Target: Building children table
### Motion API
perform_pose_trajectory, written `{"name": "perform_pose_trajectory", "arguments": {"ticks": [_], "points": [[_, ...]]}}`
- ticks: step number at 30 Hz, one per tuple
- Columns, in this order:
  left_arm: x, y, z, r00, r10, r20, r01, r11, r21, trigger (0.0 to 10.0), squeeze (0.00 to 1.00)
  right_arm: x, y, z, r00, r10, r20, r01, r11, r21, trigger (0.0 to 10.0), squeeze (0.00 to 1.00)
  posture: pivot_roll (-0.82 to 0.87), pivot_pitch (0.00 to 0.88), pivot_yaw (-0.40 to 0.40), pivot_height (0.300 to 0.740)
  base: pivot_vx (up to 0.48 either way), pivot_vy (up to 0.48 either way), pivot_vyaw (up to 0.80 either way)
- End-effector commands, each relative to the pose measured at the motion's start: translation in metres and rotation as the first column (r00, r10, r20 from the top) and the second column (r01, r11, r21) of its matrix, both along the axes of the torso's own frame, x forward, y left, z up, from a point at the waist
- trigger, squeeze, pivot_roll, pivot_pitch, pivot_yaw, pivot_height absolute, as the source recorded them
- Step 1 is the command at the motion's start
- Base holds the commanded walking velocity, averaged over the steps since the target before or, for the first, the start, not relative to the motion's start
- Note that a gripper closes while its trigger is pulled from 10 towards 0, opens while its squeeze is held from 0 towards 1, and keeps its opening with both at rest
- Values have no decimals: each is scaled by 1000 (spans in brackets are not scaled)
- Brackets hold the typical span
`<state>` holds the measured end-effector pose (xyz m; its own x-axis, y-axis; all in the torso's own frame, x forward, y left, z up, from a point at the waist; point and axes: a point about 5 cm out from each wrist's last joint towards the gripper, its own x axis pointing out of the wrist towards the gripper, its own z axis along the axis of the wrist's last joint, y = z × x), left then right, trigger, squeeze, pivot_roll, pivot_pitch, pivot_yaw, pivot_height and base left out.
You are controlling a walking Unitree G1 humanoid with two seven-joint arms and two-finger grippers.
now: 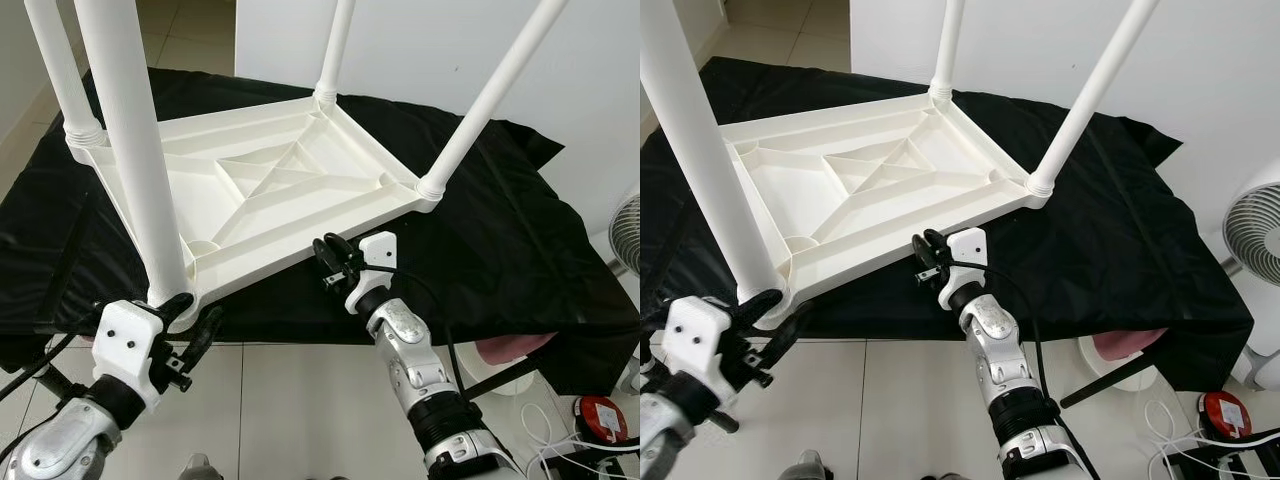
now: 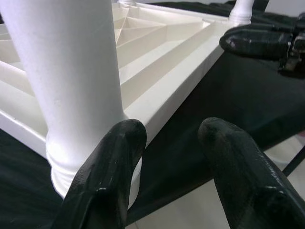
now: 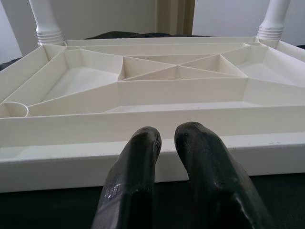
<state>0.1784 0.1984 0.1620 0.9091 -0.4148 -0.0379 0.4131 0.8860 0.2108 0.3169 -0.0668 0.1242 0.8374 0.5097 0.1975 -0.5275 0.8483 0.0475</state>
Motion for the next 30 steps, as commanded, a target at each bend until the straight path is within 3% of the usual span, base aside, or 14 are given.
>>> {"name": "perform_pose_trajectory", "arguments": {"ticks": [1, 7, 11, 13, 18, 20, 22, 24, 25, 26, 28, 29, 30], "points": [[-3, 11, 0, 1000, 20, -17, -19, 999, 39, 10000, 0, 1, -1, -1, 1000, -2, 0, 2, 1000, 5, 10000, 0, 353, 67, -156, 740, 0, 0, 0], [0, 36, 8, 999, 9, -35, -4, 991, 136, 10000, 0, 2, 1, -1, 1000, -1, 9, 1, 1000, 10, 10000, 0, 349, 62, -140, 740, 0, 0, 0], [5, 64, 9, 998, 35, -59, -21, 975, 222, 10000, 0, 2, -2, -1, 1000, -19, 14, 19, 1000, 13, 10000, 0, 334, 48, -122, 740, 0, 0, 0], [5, 64, 9, 998, 35, -59, -21, 975, 222, 10000, 0, 2, -2, -1, 1000, -19, 14, 19, 1000, 13, 10000, 0, 334, 48, -122, 740, 0, 0, 0], [17, 89, 15, 996, 71, -44, -56, 960, 274, 10000, 0, 2, -3, -1, 999, -26, 19, 26, 1000, 16, 10000, 0, 319, 42, -116, 740, 0, 0, 0], [17, 89, 15, 996, 71, -44, -56, 960, 274, 10000, 0, 2, -3, -1, 999, -26, 19, 26, 1000, 16, 10000, 0, 319, 42, -116, 740, 0, 0, 0], [34, 103, 23, 994, 107, 9, -105, 946, 307, 10000, 0, 3, -3, 0, 999, -31, 24, 30, 999, 15, 10000, 0, 293, 34, -116, 740, 0, 0, 0], [34, 103, 23, 994, 107, 9, -105, 946, 307, 10000, 0, 3, -3, 0, 999, -31, 24, 30, 999, 15, 10000, 0, 293, 34, -116, 740, 0, 0, 0], [45, 108, 28, 992, 122, 44, -129, 942, 311, 10000, 0, 3, -4, 1, 999, -31, 27, 31, 999, 16, 10000, 0, 293, 34, -116, 740, 0, 0, 0], [45, 108, 28, 992, 122, 44, -129, 942, 311, 10000, 0, 3, -4, 1, 999, -31, 27, 31, 999, 16, 10000, 0, 293, 34, -116, 740, 0, 0, 0], [67, 108, 40, 985, 130, 112, -158, 943, 292, 10000, 0, 2, -6, 2, 999, -25, 36, 25, 1000, 10, 10000, 0, 253, 31, -118, 740, 0, 0, 0], [67, 108, 40, 985, 130, 112, -158, 943, 292, 10000, 0, 2, -6, 2, 999, -25, 36, 25, 1000, 10, 10000, 0, 253, 31, -118, 740, 0, 0, 0], [81, 104, 45, 980, 132, 149, -171, 941, 292, 10000, 0, 1, -7, 3, 999, -22, 40, 22, 1000, 5, 10000, 0, 232, 33, -119, 740, 0, 0, 0]]}}
